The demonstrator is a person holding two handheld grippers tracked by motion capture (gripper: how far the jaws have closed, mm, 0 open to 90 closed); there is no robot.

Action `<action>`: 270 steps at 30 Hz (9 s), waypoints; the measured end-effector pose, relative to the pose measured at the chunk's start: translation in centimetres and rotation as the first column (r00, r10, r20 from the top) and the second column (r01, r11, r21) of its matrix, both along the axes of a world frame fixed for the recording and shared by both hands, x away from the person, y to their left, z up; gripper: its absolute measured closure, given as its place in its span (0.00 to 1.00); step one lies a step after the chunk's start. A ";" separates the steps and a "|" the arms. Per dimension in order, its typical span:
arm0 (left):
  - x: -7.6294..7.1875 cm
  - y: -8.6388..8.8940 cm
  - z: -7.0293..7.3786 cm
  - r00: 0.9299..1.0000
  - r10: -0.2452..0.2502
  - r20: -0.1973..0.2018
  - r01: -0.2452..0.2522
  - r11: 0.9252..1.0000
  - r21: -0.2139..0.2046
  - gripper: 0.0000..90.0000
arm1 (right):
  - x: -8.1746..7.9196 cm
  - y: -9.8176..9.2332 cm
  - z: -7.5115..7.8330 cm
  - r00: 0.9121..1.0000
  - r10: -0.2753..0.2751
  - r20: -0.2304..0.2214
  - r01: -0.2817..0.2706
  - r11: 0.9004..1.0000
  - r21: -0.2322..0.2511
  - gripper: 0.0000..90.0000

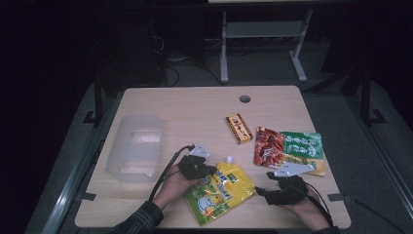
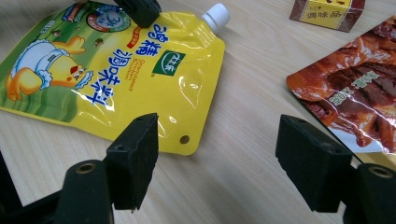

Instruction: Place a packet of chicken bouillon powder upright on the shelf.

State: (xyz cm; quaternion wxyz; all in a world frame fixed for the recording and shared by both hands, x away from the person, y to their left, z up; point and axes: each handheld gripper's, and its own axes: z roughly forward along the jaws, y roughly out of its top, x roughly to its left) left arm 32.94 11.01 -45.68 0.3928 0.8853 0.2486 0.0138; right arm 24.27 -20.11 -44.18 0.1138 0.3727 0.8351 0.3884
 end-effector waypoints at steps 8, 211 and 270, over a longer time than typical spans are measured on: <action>-0.2 1.1 1.5 1.000 0.008 0.019 -0.006 0.996 -0.094 0.99 | 0.0 -0.1 0.1 1.000 0.000 0.000 0.000 0.999 0.035 0.31; -11.3 4.9 0.7 0.996 0.005 0.092 0.001 0.998 -0.068 0.21 | 14.1 31.4 11.5 0.811 0.576 0.104 -0.564 0.721 0.403 1.00; -11.0 5.2 0.8 0.995 0.012 0.098 -0.007 0.998 -0.058 0.21 | 11.6 29.7 9.4 0.773 0.634 0.028 -0.615 0.738 0.279 0.68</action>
